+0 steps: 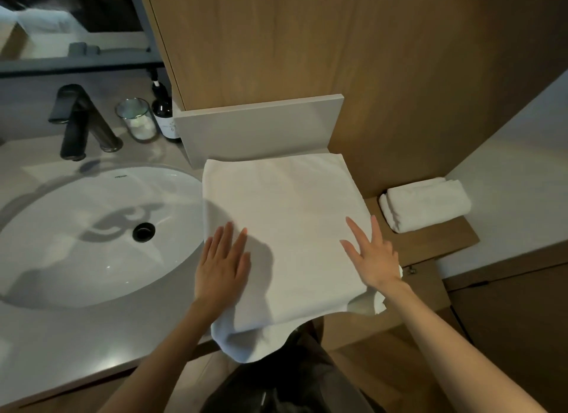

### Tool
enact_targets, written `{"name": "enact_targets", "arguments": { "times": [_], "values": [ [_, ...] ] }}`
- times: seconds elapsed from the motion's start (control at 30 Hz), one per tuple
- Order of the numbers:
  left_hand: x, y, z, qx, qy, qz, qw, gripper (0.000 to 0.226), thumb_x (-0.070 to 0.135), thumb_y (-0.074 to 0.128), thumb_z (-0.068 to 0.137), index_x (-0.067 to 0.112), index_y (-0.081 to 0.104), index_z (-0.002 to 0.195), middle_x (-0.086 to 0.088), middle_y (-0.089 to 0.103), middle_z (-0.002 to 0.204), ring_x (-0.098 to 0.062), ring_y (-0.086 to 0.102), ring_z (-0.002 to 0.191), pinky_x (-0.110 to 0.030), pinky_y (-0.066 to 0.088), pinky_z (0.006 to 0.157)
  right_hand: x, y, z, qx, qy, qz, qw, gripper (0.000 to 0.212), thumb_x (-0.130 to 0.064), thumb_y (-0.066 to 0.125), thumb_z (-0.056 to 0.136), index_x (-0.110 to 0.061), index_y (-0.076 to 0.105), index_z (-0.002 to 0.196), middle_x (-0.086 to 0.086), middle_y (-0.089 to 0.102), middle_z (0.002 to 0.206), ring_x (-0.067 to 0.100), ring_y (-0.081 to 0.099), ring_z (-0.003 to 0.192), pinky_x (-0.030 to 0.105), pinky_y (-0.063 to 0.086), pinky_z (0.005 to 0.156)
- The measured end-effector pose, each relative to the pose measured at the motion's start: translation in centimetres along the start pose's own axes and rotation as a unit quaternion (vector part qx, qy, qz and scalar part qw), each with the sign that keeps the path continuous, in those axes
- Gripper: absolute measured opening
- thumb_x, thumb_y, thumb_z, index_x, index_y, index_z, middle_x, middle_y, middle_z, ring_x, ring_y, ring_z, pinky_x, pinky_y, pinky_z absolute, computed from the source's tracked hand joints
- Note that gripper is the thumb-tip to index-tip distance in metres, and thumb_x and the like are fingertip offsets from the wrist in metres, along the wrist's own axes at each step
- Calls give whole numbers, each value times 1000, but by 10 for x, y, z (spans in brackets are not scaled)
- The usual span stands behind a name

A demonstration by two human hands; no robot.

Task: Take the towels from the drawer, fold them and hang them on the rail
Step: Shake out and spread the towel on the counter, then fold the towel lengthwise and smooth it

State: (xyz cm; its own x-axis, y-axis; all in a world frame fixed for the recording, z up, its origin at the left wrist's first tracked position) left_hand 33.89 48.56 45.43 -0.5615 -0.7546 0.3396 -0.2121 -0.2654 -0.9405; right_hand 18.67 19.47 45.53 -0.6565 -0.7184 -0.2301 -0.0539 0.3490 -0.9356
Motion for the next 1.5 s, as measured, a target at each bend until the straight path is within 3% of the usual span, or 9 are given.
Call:
{"name": "enact_targets", "arguments": {
  "times": [0.13,0.27,0.33,0.43,0.6,0.73,1.07,1.33,1.5],
  "values": [
    [-11,-3,-23,38,-61,-93,993,56,48,29,101,22,30,150,-8,7,161,-28,4,148,-41,18,115,5,-2,7,-17,15,40,999,63,-76,26,86,-62,4,143,9,12,160,45,30,135,60,27,107],
    [-8,-13,-24,110,-94,-207,967,33,11,58,93,16,58,126,-9,28,153,-29,31,131,-38,35,102,10,-6,15,-3,20,86,996,74,-81,38,79,-57,12,145,12,35,149,41,34,131,58,31,105],
    [-7,-22,-20,139,-122,-271,945,25,1,61,88,14,64,108,9,48,122,-13,45,103,-23,41,84,12,-9,17,23,20,97,995,78,-82,42,76,-54,18,145,10,42,144,36,36,129,55,35,102],
    [-7,-32,-10,150,-158,-280,935,34,-9,53,79,21,59,93,7,51,91,-12,47,80,-15,39,66,8,-16,15,63,14,115,991,72,-76,50,79,-49,29,142,11,46,134,31,40,122,49,40,97],
    [-24,-39,5,148,-204,-323,912,44,-10,49,81,28,66,96,-2,63,91,-18,57,85,-27,43,78,-5,-26,12,84,-16,85,993,61,-67,54,84,-44,34,136,6,51,121,24,54,102,44,45,89],
    [-44,-46,19,102,-255,-330,903,48,0,55,86,26,62,125,1,64,109,-17,58,91,-22,41,79,-7,-30,26,36,-10,141,989,76,-62,65,80,-45,24,142,7,43,124,19,48,94,31,45,69],
    [-59,-42,84,48,-306,-354,883,72,15,63,87,38,29,145,-10,60,113,-30,57,107,-35,46,87,-16,-32,113,-36,53,284,957,111,-46,88,60,-35,21,147,4,43,145,32,33,137,45,27,114],
    [-73,-45,92,12,-287,-375,881,74,26,70,87,30,27,148,-8,61,105,-21,57,91,-30,43,80,-18,-48,131,-15,11,394,919,86,-12,85,71,-24,35,139,0,47,134,26,43,128,46,41,108],
    [-74,-50,98,-71,-219,-400,887,83,17,75,83,51,26,141,-12,59,84,-22,57,81,-34,52,83,-21,-57,138,-78,3,437,896,82,-4,81,74,-28,37,139,0,47,134,24,47,125,37,49,97]
  ]
}}
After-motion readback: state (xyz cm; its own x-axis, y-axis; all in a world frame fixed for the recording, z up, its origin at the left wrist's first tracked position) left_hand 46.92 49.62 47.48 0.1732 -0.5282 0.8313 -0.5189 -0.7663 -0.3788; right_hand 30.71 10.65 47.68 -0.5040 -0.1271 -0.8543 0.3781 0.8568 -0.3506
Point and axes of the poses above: each hand's wrist, its own z-axis towards the middle knuckle, its own y-axis out of the palm, x = y × z, the point moved 6 cm from there along z, towards the middle knuckle
